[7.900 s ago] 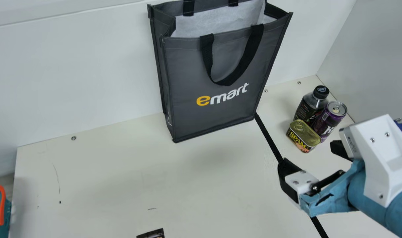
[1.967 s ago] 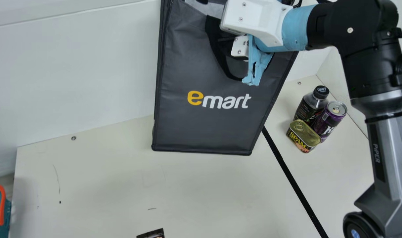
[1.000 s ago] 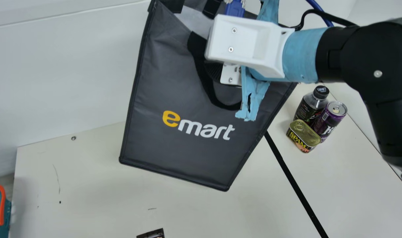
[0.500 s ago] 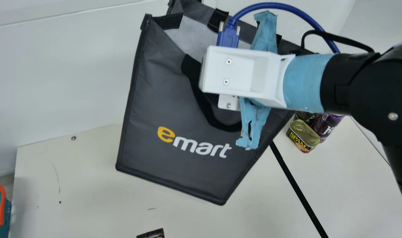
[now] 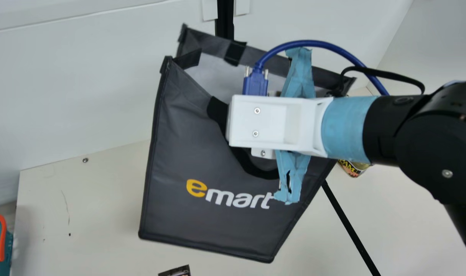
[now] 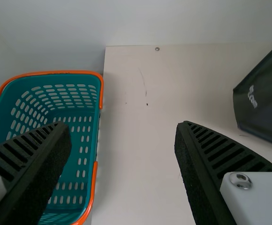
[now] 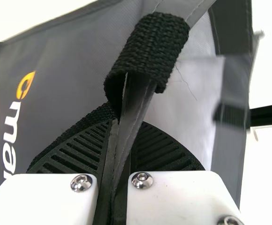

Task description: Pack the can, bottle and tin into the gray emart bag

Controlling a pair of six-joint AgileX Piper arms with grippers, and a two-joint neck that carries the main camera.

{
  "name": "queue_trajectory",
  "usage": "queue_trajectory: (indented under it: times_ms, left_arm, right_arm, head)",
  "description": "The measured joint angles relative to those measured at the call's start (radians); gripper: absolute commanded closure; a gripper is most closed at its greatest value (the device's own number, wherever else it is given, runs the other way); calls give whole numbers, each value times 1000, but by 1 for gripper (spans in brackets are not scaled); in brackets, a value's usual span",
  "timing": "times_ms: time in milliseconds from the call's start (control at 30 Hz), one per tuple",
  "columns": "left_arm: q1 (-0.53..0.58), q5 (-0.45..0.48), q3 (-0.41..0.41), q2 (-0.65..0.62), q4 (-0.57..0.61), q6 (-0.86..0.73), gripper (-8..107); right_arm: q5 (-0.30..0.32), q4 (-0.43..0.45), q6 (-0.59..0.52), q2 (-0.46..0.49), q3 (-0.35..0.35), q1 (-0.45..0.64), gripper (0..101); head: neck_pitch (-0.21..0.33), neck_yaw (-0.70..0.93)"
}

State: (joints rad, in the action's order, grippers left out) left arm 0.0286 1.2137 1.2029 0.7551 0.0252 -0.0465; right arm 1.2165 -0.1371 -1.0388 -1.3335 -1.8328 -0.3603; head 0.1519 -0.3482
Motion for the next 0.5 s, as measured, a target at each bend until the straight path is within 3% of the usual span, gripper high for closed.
queue_trajectory:
  times_ms: [500]
  left_arm:
    - [0,0,0,0,0,0,9]
  right_arm:
    - [2,17,42,25,93,-47,101]
  head:
    - [0,0]
